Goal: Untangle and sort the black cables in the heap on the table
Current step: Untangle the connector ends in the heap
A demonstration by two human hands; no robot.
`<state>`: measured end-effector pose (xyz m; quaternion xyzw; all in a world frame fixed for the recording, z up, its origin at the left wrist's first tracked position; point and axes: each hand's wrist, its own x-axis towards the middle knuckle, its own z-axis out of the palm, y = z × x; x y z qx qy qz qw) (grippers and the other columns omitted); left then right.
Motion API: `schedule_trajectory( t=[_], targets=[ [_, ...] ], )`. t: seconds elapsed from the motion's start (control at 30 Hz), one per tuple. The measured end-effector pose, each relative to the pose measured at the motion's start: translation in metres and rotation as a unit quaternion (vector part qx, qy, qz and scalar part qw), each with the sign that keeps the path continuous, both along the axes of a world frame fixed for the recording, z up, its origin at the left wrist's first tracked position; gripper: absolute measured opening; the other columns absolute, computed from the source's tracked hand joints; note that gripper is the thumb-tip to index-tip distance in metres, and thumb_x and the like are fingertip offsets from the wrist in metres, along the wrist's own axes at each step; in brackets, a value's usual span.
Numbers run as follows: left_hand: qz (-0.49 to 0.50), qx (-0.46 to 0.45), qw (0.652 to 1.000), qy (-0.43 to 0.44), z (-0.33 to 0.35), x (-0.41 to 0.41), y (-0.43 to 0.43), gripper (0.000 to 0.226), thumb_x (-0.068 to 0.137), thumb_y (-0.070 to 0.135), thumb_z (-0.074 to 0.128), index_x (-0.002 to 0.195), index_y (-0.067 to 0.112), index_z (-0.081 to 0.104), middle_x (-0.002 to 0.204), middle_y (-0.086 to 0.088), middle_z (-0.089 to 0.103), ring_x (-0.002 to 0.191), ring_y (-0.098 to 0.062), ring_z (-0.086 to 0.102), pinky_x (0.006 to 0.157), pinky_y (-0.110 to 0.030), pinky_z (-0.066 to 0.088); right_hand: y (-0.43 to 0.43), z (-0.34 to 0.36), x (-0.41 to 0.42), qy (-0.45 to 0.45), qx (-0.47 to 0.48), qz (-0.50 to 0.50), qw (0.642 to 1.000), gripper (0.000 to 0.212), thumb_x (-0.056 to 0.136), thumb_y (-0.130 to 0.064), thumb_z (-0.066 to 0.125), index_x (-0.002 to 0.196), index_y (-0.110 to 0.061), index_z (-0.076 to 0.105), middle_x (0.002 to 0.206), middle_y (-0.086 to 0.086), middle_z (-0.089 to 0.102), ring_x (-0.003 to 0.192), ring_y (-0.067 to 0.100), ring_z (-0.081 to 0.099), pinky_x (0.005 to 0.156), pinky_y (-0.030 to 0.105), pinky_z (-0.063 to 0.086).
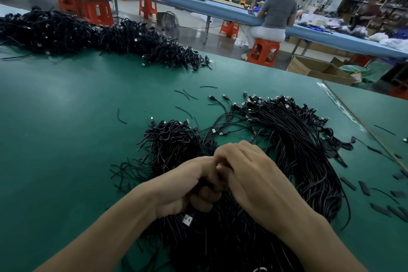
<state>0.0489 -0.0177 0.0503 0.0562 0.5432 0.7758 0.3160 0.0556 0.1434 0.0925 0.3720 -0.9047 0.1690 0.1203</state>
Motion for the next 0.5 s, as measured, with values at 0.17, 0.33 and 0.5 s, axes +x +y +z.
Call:
schedule_trajectory(
  t=[0.17, 0.33, 0.5],
  targets=[
    [0.009, -0.015, 1.0, -0.003, -0.0032, 0.0039, 0.0019, 0.016, 0.067, 0.004, 0.046, 0.066, 0.019, 0.054, 0.06, 0.002, 0.039, 0.048, -0.009, 0.031, 0.04, -0.018, 0.021, 0.0028, 0.0035, -0.0016, -0.039, 0.028, 0.008, 0.999, 0.02, 0.09, -0.011, 0.056, 0.107, -0.017, 0.065, 0.094, -0.005, 0.062, 0.089, 0.016, 0.054, 0.083, 0.033, 0.047],
    [-0.038, -0.048, 0.996, 0.061, -0.0018, 0.0038, -0.0005, 0.016, 0.073, 0.002, 0.052, 0.075, 0.018, 0.05, 0.061, 0.004, 0.035, 0.052, -0.009, 0.027, 0.043, -0.018, 0.023, 0.0039, 0.0088, 0.0008, -0.039, 0.048, 0.009, 0.998, 0.014, 0.091, -0.019, 0.065, 0.104, -0.018, 0.067, 0.092, -0.007, 0.062, 0.089, 0.014, 0.055, 0.083, 0.03, 0.047],
    [-0.084, -0.096, 0.987, 0.102, -0.0043, 0.0027, -0.0022, 0.019, 0.076, 0.001, 0.066, 0.088, 0.014, 0.056, 0.064, 0.004, 0.043, 0.053, -0.008, 0.037, 0.047, -0.023, 0.029, 0.0049, 0.0094, 0.0008, -0.064, 0.067, 0.004, 0.996, 0.013, 0.092, -0.028, 0.064, 0.104, -0.022, 0.064, 0.095, -0.009, 0.061, 0.092, 0.012, 0.053, 0.086, 0.025, 0.043]
  ],
)
